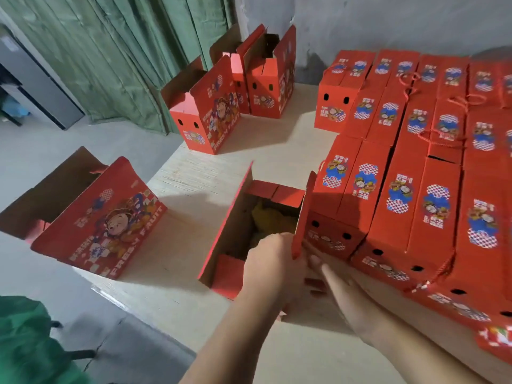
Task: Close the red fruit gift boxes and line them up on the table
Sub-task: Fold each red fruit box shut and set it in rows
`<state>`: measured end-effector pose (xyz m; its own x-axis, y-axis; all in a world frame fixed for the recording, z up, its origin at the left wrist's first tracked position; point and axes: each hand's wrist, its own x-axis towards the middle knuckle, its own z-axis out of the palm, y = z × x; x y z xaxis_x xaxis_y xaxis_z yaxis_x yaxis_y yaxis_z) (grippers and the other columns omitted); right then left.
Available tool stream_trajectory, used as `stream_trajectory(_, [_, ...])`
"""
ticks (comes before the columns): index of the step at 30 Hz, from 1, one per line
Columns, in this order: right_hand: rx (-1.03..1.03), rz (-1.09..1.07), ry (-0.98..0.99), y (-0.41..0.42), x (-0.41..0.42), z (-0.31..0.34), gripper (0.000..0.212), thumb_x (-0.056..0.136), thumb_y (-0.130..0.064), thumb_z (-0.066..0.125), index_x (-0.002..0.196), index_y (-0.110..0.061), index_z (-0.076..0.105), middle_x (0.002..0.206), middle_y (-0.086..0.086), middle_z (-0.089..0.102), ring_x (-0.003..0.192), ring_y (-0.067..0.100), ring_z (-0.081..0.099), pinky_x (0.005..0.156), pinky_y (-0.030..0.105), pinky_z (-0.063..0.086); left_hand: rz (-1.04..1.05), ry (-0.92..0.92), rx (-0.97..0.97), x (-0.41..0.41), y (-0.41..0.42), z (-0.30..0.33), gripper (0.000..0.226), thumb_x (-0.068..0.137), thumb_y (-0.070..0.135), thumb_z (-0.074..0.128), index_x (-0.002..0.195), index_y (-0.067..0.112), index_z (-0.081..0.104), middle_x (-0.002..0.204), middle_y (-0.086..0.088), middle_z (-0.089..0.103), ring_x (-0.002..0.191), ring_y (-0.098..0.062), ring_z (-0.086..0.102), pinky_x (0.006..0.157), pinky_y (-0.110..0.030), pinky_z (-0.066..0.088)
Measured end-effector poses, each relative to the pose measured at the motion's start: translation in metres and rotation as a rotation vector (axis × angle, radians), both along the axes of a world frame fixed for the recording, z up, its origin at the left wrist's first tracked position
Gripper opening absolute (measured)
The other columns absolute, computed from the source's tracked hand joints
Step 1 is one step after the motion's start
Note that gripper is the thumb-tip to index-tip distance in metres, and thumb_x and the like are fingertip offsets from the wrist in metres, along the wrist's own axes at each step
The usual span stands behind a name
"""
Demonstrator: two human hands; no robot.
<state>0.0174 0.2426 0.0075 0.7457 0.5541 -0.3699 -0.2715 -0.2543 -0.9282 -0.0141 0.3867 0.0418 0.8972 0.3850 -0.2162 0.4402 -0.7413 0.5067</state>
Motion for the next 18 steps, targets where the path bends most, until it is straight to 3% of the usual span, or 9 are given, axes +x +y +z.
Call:
stream_trajectory(3, [0.061,-0.011,0.076,-0.024,-0.009,0.009,0.027,0.09,-0.065,0.049,0.114,-0.076,0.055,0.119,-0.052,0.055,0.105,-0.032,0.049,0.087,0.002,0.042,-0.072,-0.041,0.056,-0.027,-0.041,-0.006,0.019,0.092,0.039,0.049,0.087,0.021,0.052,0.086,0.003,0.049,0.075,-0.034,0.059,0.066,-0.038,0.05])
stream_trajectory(5, [0.011,-0.079,0.112,-0.037,-0.009,0.015,0.028,0.087,-0.062,0.06,0.111,-0.074,0.052,0.121,-0.049,0.048,0.093,-0.035,0.043,0.092,0.006,0.038,-0.128,-0.047,0.023,-0.042,-0.067,-0.011,0.016,0.092,0.037,0.05,0.097,0.023,0.057,0.085,0.005,0.043,0.071,-0.031,0.057,0.062,-0.035,0.045])
stream_trajectory(7, [-0.082,-0.124,0.131,-0.053,-0.008,0.017,0.051,0.088,-0.054,0.069,0.129,-0.069,0.041,0.124,-0.038,0.046,0.086,-0.031,0.044,0.084,0.008,0.04,-0.193,-0.022,-0.043,-0.054,-0.097,-0.014,0.024,0.092,0.039,0.05,0.11,0.025,0.058,0.088,0.006,0.041,0.074,-0.03,0.057,0.063,-0.035,0.041])
stream_trajectory(9, [-0.225,-0.156,0.033,-0.069,-0.004,0.023,0.061,0.093,-0.034,0.067,0.141,-0.059,0.037,0.135,-0.022,0.055,0.102,-0.011,0.057,0.087,0.021,0.048,-0.235,-0.007,-0.119,-0.062,-0.127,-0.013,0.033,0.093,0.044,0.049,0.122,0.03,0.057,0.098,0.006,0.043,0.082,-0.03,0.061,0.067,-0.035,0.044])
stream_trajectory(11, [-0.392,-0.11,-0.042,-0.084,0.005,0.028,0.069,0.095,-0.017,0.056,0.151,-0.049,0.032,0.149,-0.007,0.05,0.126,0.016,0.053,0.106,0.043,0.045,-0.26,-0.005,-0.192,-0.06,-0.149,-0.009,0.034,0.095,0.046,0.047,0.124,0.031,0.053,0.102,0.006,0.04,0.084,-0.031,0.06,0.071,-0.036,0.046])
stream_trajectory(12, [-0.455,-0.061,-0.07,-0.092,0.012,0.03,0.072,0.095,-0.012,0.051,0.155,-0.045,0.029,0.154,-0.003,0.046,0.134,0.022,0.047,0.111,0.048,0.042,-0.27,-0.003,-0.236,-0.056,-0.158,-0.007,0.032,0.097,0.044,0.046,0.125,0.03,0.052,0.104,0.005,0.039,0.086,-0.033,0.061,0.071,-0.037,0.046])
stream_trajectory(14, [-0.528,0.045,-0.143,-0.105,0.03,0.037,0.073,0.096,-0.004,0.045,0.158,-0.039,0.027,0.159,0.0,0.04,0.136,0.024,0.044,0.11,0.043,0.041,-0.267,0.03,-0.334,-0.043,-0.176,-0.001,0.032,0.1,0.041,0.046,0.128,0.025,0.049,0.11,0.004,0.04,0.096,-0.036,0.062,0.078,-0.039,0.048])
stream_trajectory(16, [-0.591,0.183,-0.209,-0.116,0.048,0.048,0.074,0.098,-0.002,0.042,0.157,-0.045,0.027,0.16,-0.006,0.037,0.138,0.022,0.042,0.109,0.035,0.038,-0.252,0.071,-0.482,-0.033,-0.198,0.012,0.037,0.1,0.037,0.049,0.132,0.02,0.045,0.117,0.0,0.038,0.109,-0.038,0.059,0.094,-0.041,0.049])
stream_trajectory(18, [-0.654,0.332,-0.289,-0.13,0.067,0.056,0.074,0.099,-0.004,0.043,0.155,-0.05,0.027,0.161,-0.014,0.035,0.145,0.02,0.036,0.117,0.037,0.035,-0.265,0.137,-0.69,-0.026,-0.22,0.025,0.056,0.096,0.036,0.055,0.143,0.016,0.031,0.124,-0.002,0.031,0.125,-0.035,0.051,0.109,-0.037,0.04])
